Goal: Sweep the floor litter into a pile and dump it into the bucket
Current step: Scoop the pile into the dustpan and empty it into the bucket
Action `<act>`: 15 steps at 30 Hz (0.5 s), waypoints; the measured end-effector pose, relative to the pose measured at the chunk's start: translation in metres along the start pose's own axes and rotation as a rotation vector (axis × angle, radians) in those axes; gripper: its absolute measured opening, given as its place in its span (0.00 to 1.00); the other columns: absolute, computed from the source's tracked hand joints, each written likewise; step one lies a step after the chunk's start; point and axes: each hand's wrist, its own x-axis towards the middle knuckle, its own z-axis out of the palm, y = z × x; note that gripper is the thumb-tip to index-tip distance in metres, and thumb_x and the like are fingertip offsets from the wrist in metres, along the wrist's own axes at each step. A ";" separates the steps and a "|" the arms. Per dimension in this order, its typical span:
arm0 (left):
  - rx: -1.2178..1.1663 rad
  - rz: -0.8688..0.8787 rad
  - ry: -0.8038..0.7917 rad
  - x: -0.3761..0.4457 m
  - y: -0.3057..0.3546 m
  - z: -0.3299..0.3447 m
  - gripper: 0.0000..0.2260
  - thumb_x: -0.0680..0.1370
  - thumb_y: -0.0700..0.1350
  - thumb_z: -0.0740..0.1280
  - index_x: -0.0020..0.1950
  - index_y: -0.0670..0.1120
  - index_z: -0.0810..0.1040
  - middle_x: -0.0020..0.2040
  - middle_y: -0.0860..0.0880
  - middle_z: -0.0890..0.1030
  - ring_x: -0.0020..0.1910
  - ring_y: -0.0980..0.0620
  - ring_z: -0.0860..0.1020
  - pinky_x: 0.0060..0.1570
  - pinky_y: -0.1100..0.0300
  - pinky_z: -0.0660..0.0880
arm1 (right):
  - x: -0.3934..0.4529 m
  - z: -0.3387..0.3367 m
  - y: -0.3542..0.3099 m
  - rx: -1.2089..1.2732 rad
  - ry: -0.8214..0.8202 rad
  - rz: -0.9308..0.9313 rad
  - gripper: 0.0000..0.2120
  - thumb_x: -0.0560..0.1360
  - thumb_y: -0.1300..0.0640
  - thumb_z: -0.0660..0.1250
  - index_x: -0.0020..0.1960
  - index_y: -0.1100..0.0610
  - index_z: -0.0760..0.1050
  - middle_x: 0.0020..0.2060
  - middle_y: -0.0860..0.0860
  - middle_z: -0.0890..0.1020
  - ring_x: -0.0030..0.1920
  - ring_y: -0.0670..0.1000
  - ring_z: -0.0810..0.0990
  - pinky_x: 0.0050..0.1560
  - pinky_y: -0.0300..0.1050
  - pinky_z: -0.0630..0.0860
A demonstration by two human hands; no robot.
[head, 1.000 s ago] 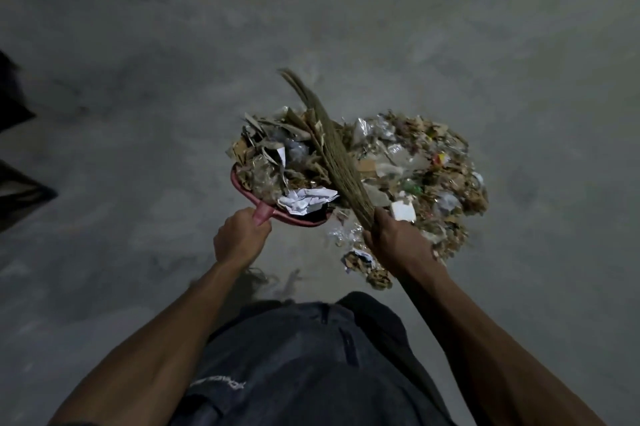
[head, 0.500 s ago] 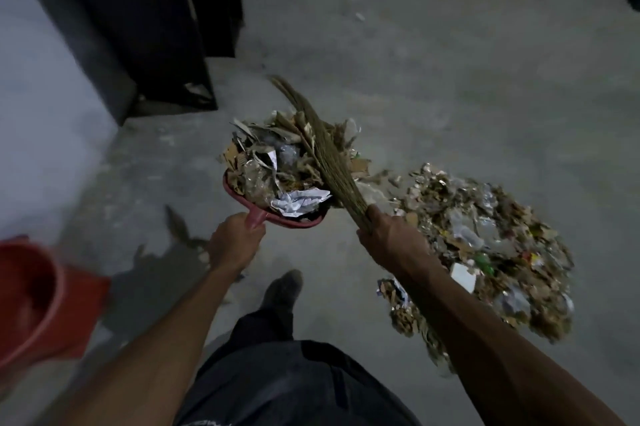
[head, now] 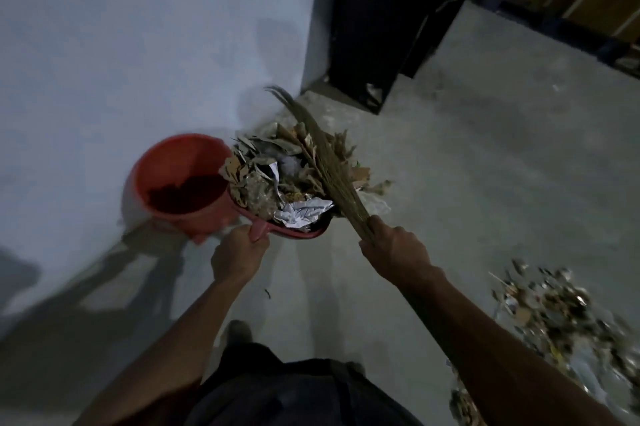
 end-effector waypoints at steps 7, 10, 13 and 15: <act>-0.011 -0.100 0.067 0.076 -0.095 -0.098 0.13 0.75 0.55 0.66 0.53 0.48 0.78 0.48 0.43 0.81 0.49 0.37 0.79 0.48 0.51 0.74 | 0.078 0.020 -0.151 -0.046 -0.078 -0.103 0.20 0.80 0.46 0.59 0.68 0.55 0.65 0.50 0.59 0.80 0.43 0.60 0.79 0.39 0.46 0.72; -0.021 -0.163 0.086 0.105 -0.127 -0.129 0.20 0.70 0.61 0.63 0.52 0.49 0.79 0.45 0.41 0.82 0.45 0.37 0.79 0.47 0.47 0.77 | 0.107 0.026 -0.202 -0.050 -0.108 -0.154 0.20 0.80 0.47 0.59 0.68 0.56 0.66 0.50 0.58 0.80 0.41 0.58 0.77 0.39 0.47 0.72; -0.024 -0.241 0.112 0.124 -0.140 -0.155 0.17 0.72 0.59 0.66 0.50 0.46 0.81 0.44 0.41 0.82 0.45 0.38 0.79 0.43 0.53 0.73 | 0.136 0.029 -0.238 -0.041 -0.151 -0.193 0.19 0.80 0.47 0.59 0.67 0.56 0.66 0.49 0.58 0.80 0.42 0.58 0.78 0.40 0.48 0.74; -0.023 -0.282 0.130 0.136 -0.144 -0.165 0.13 0.74 0.54 0.67 0.49 0.45 0.81 0.44 0.41 0.82 0.45 0.38 0.79 0.42 0.54 0.72 | 0.154 0.032 -0.253 -0.041 -0.178 -0.219 0.19 0.80 0.47 0.60 0.66 0.55 0.66 0.50 0.58 0.79 0.44 0.59 0.79 0.41 0.48 0.75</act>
